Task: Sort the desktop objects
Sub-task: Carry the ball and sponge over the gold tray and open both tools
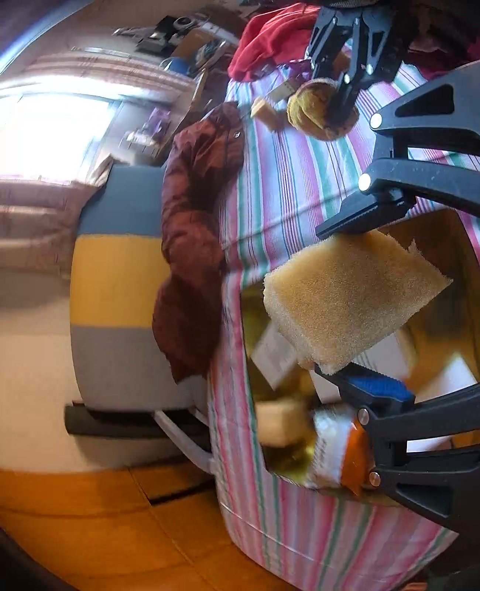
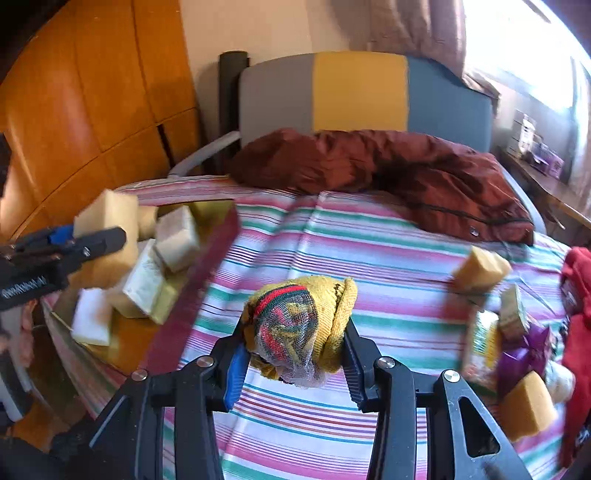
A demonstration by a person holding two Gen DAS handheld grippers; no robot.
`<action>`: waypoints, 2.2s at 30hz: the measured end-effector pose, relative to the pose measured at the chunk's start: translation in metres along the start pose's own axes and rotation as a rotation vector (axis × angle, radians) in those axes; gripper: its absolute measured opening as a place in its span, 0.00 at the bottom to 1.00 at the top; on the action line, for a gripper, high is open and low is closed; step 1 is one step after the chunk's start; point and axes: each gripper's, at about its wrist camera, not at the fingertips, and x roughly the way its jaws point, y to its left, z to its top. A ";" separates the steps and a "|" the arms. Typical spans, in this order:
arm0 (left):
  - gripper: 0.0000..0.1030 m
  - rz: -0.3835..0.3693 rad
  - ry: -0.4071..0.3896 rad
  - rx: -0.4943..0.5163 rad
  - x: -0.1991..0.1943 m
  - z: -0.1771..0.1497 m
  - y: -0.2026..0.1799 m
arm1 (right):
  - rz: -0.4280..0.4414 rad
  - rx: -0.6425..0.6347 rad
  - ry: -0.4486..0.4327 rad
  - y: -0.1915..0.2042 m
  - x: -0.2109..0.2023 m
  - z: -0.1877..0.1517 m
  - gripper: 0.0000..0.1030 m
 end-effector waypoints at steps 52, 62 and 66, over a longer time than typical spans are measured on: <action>0.84 0.054 0.071 -0.269 0.028 -0.028 0.141 | 0.115 0.023 0.065 0.113 0.042 0.019 0.74; 0.83 0.096 -0.036 -0.304 -0.011 -0.027 0.142 | 0.091 0.057 0.054 0.106 0.036 0.010 0.79; 0.83 0.094 -0.057 -0.325 -0.029 -0.029 0.141 | 0.072 0.055 0.043 0.104 0.031 0.007 0.81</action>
